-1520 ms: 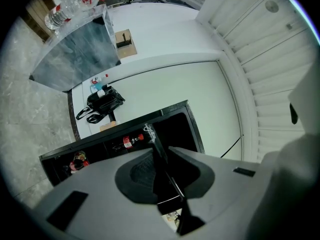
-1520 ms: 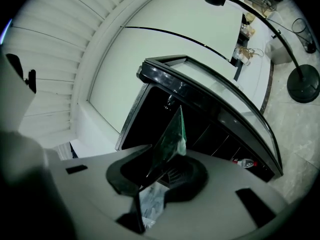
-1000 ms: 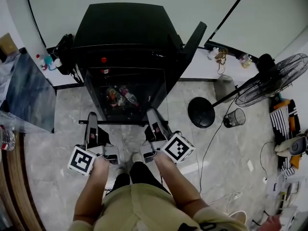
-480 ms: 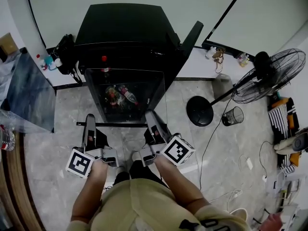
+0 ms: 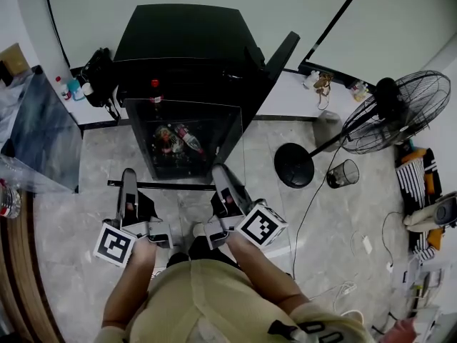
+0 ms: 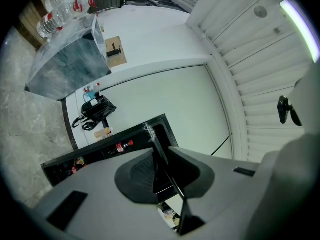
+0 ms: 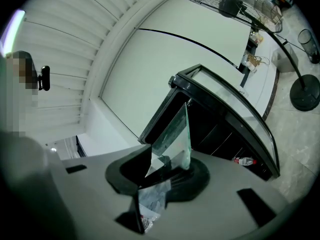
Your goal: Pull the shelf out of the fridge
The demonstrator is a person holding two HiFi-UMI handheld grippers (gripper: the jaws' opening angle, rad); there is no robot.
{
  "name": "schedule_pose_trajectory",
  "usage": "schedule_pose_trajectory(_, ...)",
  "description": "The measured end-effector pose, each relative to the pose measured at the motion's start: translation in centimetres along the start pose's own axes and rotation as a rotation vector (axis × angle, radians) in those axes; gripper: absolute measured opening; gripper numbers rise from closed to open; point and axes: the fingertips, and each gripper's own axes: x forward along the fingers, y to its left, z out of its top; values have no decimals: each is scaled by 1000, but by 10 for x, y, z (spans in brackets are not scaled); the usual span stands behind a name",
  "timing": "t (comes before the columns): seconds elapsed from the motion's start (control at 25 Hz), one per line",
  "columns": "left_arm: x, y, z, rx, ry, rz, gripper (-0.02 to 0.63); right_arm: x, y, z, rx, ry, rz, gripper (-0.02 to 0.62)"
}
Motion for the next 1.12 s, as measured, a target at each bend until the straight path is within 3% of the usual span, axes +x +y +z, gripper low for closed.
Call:
schedule_pose_trajectory(0.6, -17, -6, 19, 59, -38, -16, 61, -1, 17, -15, -34, 21, 25, 109)
schedule_pose_trajectory(1.12, -22, 9, 24, 41, -51, 35, 61, 9, 17, -24, -32, 59, 22, 109)
